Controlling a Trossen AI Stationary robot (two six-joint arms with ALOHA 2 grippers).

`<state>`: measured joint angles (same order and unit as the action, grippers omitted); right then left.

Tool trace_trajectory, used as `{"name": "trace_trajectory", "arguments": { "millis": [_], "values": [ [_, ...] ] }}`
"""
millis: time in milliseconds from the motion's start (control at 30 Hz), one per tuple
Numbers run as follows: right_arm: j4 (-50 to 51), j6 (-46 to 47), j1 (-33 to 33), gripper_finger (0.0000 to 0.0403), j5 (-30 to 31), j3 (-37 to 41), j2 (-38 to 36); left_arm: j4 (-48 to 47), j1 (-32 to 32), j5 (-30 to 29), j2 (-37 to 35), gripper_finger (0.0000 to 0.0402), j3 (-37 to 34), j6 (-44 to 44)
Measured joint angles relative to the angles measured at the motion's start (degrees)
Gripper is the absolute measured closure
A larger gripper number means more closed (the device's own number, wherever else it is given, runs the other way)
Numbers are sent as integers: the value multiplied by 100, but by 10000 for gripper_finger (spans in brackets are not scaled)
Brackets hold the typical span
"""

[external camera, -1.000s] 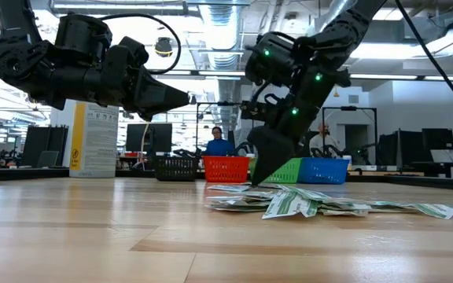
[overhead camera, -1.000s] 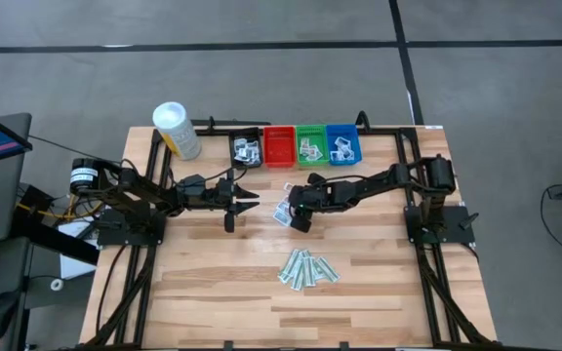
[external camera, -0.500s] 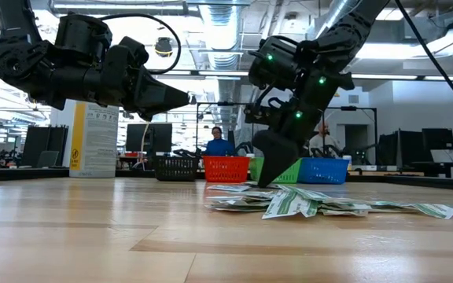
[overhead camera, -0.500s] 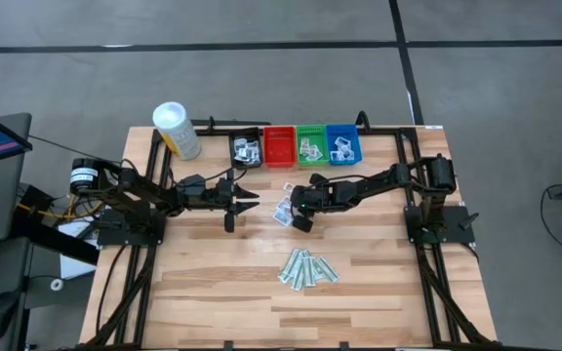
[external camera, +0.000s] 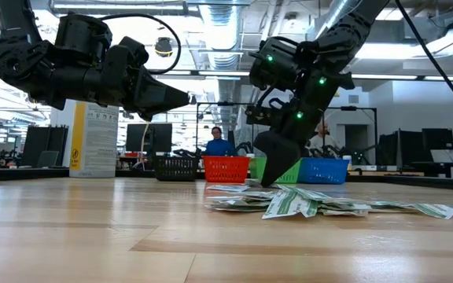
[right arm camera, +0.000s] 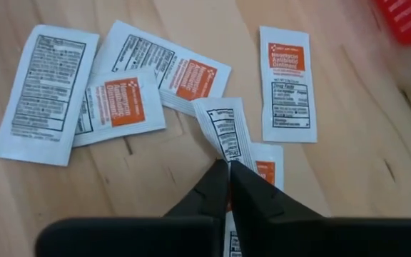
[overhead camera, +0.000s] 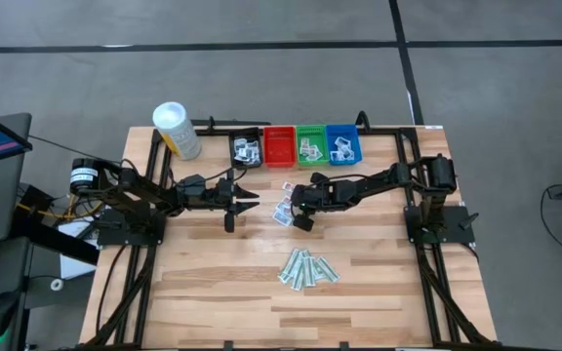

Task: Pick & Place First Aid Supplies
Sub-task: Put the orange ointment pack into the green bin

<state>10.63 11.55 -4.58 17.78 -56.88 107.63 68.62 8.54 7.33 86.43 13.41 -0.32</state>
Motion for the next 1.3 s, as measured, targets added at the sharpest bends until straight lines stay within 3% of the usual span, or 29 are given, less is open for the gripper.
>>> {"name": "trace_trajectory", "arguments": {
  "millis": [900,1100,1200,1300],
  "values": [
    [707,-465,0,400,31,-851,-2,0,0,2,0,300,2,2],
    [1472,-251,-4,400,820,-1140,-11,-2,0,2,0,300,2,0],
    [1429,-380,30,400,672,-1141,-13,-2,0,1,0,300,2,1],
    [1567,-272,82,400,992,-1141,-12,-1,0,2,0,300,2,2]
  ]
}}
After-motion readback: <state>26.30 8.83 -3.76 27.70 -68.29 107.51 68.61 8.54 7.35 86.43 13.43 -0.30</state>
